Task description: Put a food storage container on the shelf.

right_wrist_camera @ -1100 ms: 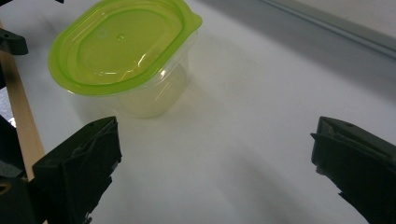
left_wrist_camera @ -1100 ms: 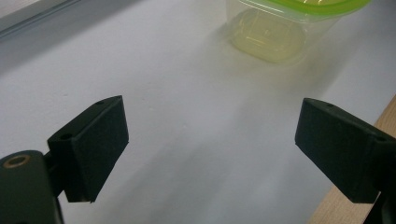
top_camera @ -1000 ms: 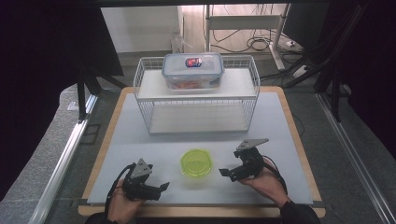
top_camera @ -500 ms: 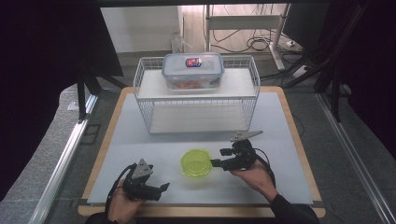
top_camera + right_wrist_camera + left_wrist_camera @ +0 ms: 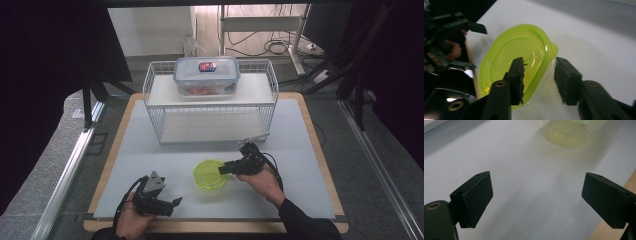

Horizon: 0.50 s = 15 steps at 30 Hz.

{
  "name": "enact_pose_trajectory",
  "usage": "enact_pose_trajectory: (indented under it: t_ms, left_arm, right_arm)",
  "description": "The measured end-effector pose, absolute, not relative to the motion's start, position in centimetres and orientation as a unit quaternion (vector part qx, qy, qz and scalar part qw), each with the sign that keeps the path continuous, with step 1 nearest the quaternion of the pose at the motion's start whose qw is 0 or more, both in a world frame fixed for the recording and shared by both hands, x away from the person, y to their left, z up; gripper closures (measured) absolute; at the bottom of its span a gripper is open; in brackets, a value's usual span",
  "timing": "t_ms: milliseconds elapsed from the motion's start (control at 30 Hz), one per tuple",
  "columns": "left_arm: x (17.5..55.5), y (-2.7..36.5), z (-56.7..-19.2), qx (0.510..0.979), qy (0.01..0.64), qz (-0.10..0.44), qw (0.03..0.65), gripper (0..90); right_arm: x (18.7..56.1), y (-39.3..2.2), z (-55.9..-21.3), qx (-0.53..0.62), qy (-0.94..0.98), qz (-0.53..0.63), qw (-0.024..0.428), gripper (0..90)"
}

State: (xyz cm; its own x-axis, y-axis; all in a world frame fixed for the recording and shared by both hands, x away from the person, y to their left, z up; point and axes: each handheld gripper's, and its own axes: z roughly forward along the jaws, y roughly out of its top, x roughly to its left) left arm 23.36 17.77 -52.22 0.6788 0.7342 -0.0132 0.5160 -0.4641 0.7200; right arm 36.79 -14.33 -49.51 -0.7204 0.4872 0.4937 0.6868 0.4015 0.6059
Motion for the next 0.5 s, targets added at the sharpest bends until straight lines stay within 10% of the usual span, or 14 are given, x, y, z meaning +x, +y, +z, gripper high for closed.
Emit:
enact_pose_trajectory:
  t_ms: [500]
  left_arm:
    - [23.34, 17.54, -52.38, 0.847, 0.367, 0.155, 0.352, 9.9]
  right_arm:
    - [37.39, -14.21, -49.65, -0.360, -0.812, -0.418, 0.191, 81.1]
